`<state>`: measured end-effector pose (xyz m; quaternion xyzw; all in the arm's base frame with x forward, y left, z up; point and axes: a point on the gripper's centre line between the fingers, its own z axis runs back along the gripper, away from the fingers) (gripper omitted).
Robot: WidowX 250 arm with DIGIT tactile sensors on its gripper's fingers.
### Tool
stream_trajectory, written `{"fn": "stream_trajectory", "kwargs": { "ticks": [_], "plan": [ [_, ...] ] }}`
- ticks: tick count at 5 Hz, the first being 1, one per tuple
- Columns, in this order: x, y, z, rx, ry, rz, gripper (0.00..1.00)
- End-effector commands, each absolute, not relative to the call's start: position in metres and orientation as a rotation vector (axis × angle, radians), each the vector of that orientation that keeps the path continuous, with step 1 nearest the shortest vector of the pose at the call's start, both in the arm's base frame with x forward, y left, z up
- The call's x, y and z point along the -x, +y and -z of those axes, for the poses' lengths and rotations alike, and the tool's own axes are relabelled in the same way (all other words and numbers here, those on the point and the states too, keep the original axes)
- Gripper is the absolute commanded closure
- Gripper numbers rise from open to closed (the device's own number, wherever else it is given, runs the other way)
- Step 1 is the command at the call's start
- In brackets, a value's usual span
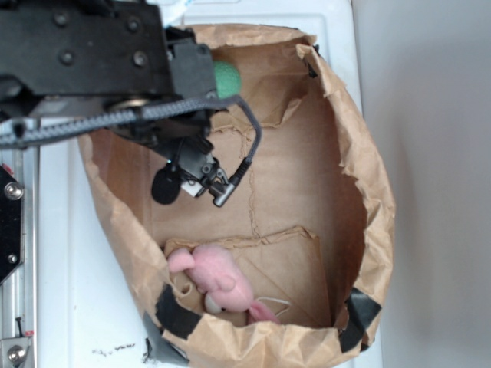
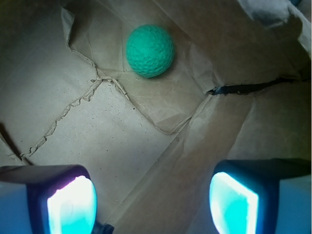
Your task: Grab the green ball.
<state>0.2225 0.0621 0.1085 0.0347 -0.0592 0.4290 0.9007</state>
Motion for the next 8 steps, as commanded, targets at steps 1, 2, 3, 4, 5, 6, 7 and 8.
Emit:
{"fn": "stream_trajectory", "kwargs": {
  "ticks": [1, 2, 3, 4, 5, 6, 7, 8],
  "plan": [
    [-0.232, 0.064, -0.122, -0.068, -0.173, -0.888, 0.00],
    [-0.278, 0.067, -0.107, -0.093, -0.185, -0.950, 0.00],
    [-0.315, 0.066, -0.091, -0.108, -0.195, -0.994, 0.00],
    [-0.333, 0.062, -0.080, -0.095, -0.208, -1.029, 0.00],
    [-0.334, 0.069, -0.075, -0.026, -0.204, -1.096, 0.00],
    [-0.320, 0.077, -0.068, 0.027, -0.217, -1.139, 0.00],
    [-0.307, 0.084, -0.066, 0.084, -0.192, -1.187, 0.00],
    [-0.301, 0.090, -0.063, 0.076, -0.220, -1.202, 0.00]
  ]
}}
